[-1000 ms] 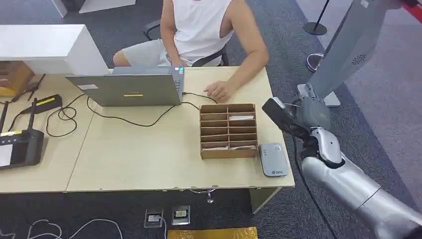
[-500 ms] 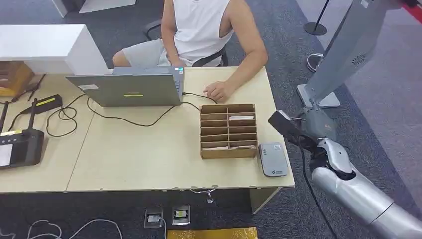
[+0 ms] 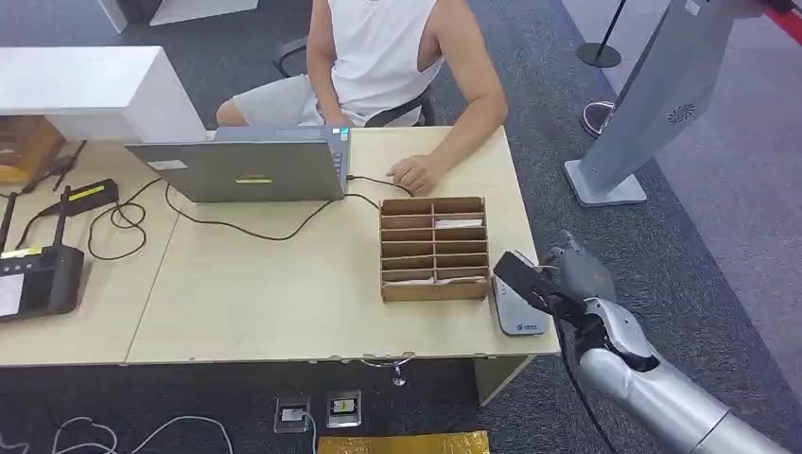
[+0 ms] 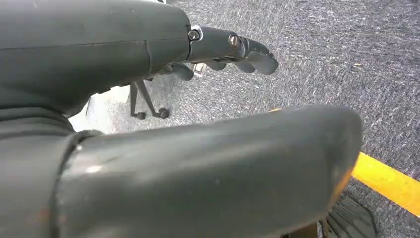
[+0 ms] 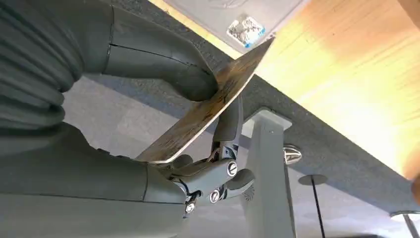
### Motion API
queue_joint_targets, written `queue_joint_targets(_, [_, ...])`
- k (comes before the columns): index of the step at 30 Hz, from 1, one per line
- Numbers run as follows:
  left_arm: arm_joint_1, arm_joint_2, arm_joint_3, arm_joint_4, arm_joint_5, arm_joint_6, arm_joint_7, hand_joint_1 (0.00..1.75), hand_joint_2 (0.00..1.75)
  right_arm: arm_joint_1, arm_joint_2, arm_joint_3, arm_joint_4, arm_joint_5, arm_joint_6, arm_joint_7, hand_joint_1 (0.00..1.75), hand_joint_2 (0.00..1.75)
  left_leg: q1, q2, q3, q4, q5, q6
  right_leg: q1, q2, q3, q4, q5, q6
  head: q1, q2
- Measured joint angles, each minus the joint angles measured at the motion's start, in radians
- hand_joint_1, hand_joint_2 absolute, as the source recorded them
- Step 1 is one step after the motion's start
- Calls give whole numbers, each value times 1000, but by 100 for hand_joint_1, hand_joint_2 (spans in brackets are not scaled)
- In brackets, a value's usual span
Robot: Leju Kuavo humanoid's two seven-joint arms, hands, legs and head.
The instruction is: Pass the card to the sensor for recognition and then transmit it.
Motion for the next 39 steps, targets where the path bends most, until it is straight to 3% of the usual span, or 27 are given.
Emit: queue_joint_targets(39, [-3,0,0,0,0,0,-3,0,0,65,121,37,145,-56,-15,-118,175,175,0,1,4,0,0,0,1,1,4,0,0,0,0,0])
